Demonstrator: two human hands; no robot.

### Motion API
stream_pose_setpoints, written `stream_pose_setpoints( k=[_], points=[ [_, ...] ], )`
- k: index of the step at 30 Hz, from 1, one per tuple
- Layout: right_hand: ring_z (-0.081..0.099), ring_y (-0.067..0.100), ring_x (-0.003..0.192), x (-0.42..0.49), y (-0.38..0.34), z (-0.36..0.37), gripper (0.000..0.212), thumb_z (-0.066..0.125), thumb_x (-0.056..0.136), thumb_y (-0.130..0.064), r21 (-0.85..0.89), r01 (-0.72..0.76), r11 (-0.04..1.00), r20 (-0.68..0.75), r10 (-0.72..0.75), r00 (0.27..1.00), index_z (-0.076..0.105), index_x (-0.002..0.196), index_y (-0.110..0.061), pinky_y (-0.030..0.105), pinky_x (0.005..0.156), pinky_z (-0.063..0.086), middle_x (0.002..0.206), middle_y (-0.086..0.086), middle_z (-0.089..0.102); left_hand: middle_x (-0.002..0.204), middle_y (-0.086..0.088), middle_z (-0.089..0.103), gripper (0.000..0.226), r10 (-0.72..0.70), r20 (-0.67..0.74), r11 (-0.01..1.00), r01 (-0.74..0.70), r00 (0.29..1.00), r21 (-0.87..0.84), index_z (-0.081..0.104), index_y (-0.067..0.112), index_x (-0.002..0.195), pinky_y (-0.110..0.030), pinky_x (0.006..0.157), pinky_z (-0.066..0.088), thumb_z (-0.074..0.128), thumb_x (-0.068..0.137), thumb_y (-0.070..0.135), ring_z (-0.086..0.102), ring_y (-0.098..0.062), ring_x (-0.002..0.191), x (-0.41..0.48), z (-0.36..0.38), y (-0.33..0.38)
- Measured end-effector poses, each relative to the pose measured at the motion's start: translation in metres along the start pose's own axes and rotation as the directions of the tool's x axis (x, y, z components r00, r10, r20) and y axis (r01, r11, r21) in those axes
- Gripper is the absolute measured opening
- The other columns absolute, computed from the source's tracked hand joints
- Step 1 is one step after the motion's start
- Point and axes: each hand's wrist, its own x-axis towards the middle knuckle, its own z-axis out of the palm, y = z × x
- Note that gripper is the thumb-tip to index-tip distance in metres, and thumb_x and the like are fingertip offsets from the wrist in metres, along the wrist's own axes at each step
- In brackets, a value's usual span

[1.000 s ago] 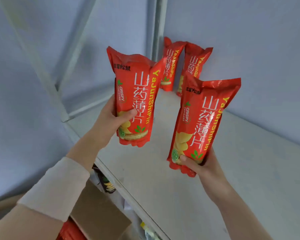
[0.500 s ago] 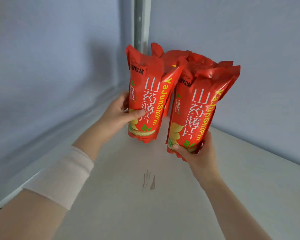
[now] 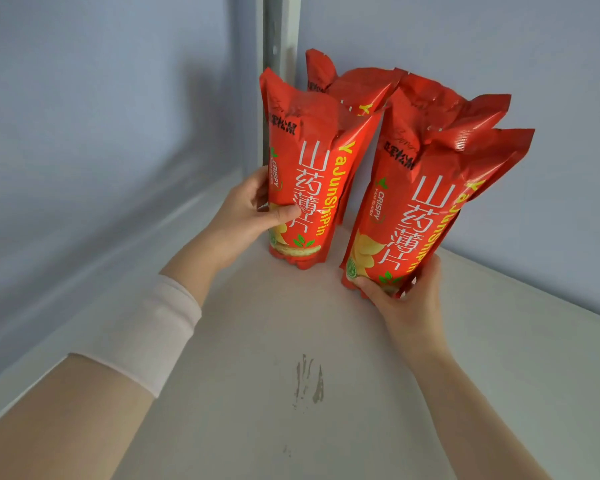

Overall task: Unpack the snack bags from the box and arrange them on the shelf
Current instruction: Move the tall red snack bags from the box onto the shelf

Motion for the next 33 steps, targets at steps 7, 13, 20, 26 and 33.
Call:
stream_pose_setpoints(
  k=[7, 13, 20, 26, 33],
  points=[
    [0.049, -0.003, 0.101, 0.005, 0.002, -0.002, 0.083, 0.083, 0.061, -0.015, -0.033, 0.029, 0.999, -0.017, -0.030, 0.999, 0.033, 0.127, -0.019, 0.001, 0.073, 0.043, 0.122, -0.004, 0.045, 0.101, 0.027, 0.066, 0.080, -0.035, 0.004, 0.999, 0.035, 0.999, 0.001, 0.052, 0.037, 0.108, -0.010, 0.079, 0.048, 0.081, 0.038, 0.065, 0.061, 0.008, 0.098, 0.002, 0.002, 0.004],
    [0.047, -0.009, 0.100, 0.003, 0.003, -0.002, 0.084, 0.083, 0.063, -0.016, -0.042, 0.031, 0.999, -0.017, -0.032, 0.999, 0.031, 0.130, -0.014, -0.003, 0.073, 0.041, 0.122, -0.005, 0.044, 0.110, 0.020, 0.061, 0.092, -0.049, 0.040, 0.999, 0.049, 0.998, 0.000, 0.049, 0.033, 0.113, -0.011, 0.080, 0.049, 0.082, 0.034, 0.067, 0.061, 0.008, 0.097, 0.006, 0.000, 0.003],
    [0.046, -0.011, 0.101, 0.002, 0.003, -0.001, 0.083, 0.083, 0.063, -0.016, -0.047, 0.025, 0.999, -0.020, -0.026, 0.999, 0.031, 0.128, -0.018, -0.004, 0.072, 0.041, 0.126, -0.003, 0.043, 0.115, 0.019, 0.059, 0.091, -0.097, 0.090, 0.995, 0.099, 0.991, -0.017, 0.048, 0.036, 0.114, -0.017, 0.087, 0.047, 0.083, 0.034, 0.065, 0.058, 0.002, 0.106, 0.008, -0.002, 0.002],
    [0.046, 0.005, 0.117, -0.003, 0.003, -0.004, 0.096, 0.084, 0.063, -0.013, -0.077, 0.029, 0.997, -0.029, -0.032, 0.999, 0.023, 0.138, -0.017, 0.025, 0.095, 0.047, 0.137, 0.003, 0.036, 0.126, 0.010, 0.055, 0.104, -0.091, 0.092, 0.995, 0.095, 0.992, -0.042, 0.037, 0.021, 0.136, -0.015, 0.089, 0.046, 0.085, 0.046, 0.041, 0.054, -0.001, 0.113, 0.000, 0.001, 0.012],
    [0.042, 0.025, 0.117, -0.061, -0.013, -0.019, 0.063, 0.075, 0.076, -0.013, -0.398, 0.242, 0.885, 0.014, -0.258, 0.966, 0.043, 0.130, -0.005, 0.041, 0.101, 0.039, 0.123, 0.007, 0.045, 0.142, 0.003, 0.044, 0.061, -0.004, -0.199, 0.916, 0.083, 0.980, 0.392, 0.040, 0.017, 0.139, -0.020, 0.106, 0.027, 0.067, 0.085, 0.024, 0.039, -0.008, 0.132, -0.075, 0.001, 0.039]
  ],
)
